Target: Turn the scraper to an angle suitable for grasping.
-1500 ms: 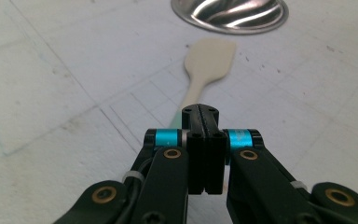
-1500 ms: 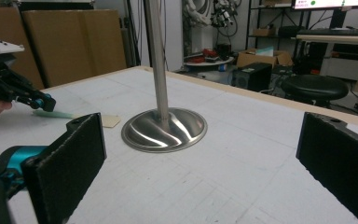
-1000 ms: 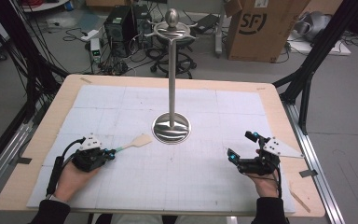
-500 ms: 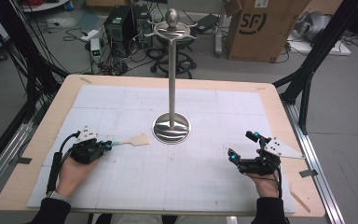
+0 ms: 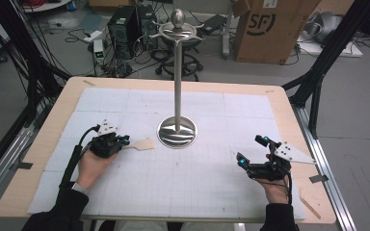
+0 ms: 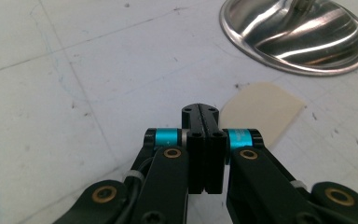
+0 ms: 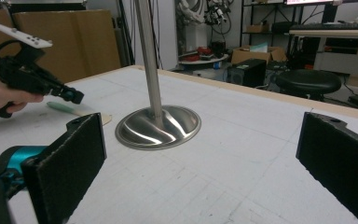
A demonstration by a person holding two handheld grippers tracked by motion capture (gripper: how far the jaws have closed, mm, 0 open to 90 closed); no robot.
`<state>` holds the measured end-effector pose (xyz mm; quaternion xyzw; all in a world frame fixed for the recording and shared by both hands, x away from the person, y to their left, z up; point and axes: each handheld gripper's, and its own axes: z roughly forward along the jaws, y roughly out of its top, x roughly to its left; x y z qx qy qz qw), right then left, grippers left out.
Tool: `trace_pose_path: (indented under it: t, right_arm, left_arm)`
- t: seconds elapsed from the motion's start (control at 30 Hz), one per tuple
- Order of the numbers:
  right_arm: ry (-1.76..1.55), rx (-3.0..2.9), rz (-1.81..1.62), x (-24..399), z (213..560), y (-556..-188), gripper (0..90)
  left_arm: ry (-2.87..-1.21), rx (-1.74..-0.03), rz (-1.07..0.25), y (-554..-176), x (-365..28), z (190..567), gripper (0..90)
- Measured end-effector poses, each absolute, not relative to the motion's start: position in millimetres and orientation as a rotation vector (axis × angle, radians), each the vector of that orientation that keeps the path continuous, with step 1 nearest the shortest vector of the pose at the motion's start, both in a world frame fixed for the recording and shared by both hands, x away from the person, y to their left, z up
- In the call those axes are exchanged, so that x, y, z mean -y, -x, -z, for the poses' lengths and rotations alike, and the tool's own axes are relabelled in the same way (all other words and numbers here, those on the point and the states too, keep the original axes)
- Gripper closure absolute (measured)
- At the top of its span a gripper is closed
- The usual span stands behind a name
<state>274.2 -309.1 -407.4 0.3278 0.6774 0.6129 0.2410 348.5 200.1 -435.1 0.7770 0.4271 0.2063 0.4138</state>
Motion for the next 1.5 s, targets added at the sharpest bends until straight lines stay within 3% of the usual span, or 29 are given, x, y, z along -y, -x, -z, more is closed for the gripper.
trace_pose_path:
  t: [0.5, 0.6, 1.07, 1.33, 1.5]
  right_arm:
    - [-0.910, -1.843, -1.688, 309, 406, -274, 0.2]
    - [-0.904, -1.843, -1.689, 309, 406, -274, 0.2]
    - [-0.927, -1.834, -1.700, 312, 406, -273, 0.2]
    - [-0.920, -1.837, -1.692, 311, 406, -273, 0.2]
    - [-0.926, -1.840, -1.692, 311, 406, -275, 0.2]
  left_arm:
    - [-2.042, -1.130, -0.455, -366, -187, 445, 89.9]
    - [-2.054, -1.102, -0.350, -363, -187, 443, 89.9]
    - [-2.197, -0.980, -0.282, -326, -184, 436, 89.9]
    - [-2.169, -0.909, -0.189, -290, -199, 440, 89.9]
    - [-2.169, -0.870, -0.206, -277, -206, 439, 89.9]
